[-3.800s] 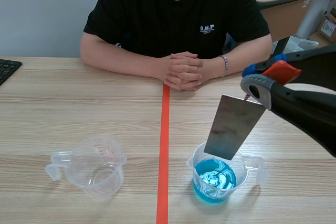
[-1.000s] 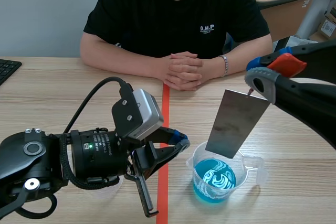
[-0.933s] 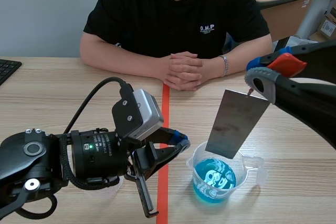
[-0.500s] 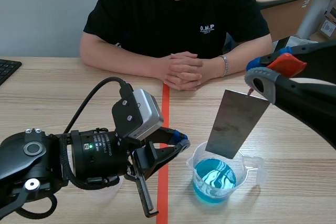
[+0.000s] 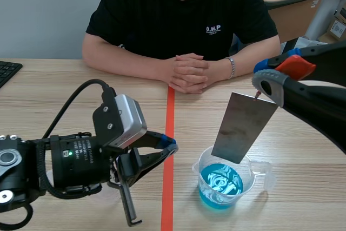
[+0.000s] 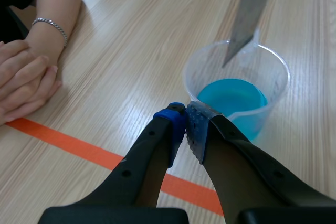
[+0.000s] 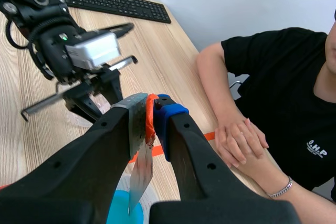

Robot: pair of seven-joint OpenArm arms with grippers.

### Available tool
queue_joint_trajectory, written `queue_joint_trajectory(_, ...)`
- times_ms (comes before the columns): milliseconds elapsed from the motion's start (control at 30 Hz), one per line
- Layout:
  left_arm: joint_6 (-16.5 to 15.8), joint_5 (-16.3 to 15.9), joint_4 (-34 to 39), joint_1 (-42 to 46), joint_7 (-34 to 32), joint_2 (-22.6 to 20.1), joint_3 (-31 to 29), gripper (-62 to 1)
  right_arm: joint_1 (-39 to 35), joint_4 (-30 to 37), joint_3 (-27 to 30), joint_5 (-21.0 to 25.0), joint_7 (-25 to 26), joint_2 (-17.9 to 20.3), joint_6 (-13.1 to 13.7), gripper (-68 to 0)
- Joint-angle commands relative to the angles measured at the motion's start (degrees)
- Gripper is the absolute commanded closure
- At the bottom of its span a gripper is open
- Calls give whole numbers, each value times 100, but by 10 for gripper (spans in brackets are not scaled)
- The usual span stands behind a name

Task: Do the redox reaction experiment.
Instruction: 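Raise the plate and point at it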

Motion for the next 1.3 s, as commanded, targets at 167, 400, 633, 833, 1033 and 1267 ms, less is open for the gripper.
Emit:
queue_joint_trajectory(167, 293, -74, 715, 708, -52, -741, -332, -49, 4, 39, 48, 105, 61, 76, 33, -17)
queue_joint_trajectory(400, 498, -76, 1139, 2015, -61, -1443, -1130, -49, 4, 39, 48, 105, 61, 76, 33, -17)
queue_joint_trajectory(633, 708, -72, 1246, 3670, -63, -1792, -2216, -49, 4, 39, 48, 103, 61, 76, 33, -17)
queue_joint_trajectory(833, 964, -72, 1246, 5163, -210, -1773, -3318, -49, 4, 39, 48, 103, 61, 76, 33, -17)
queue_joint_trajectory(1033, 1165, -72, 1244, 6310, -229, -1355, -4092, -49, 4, 39, 48, 105, 63, 76, 33, -17)
queue_joint_trajectory(1267, 1731, -72, 1145, 6977, -111, -372, -4496, -49, 4, 39, 48, 105, 63, 76, 33, -17)
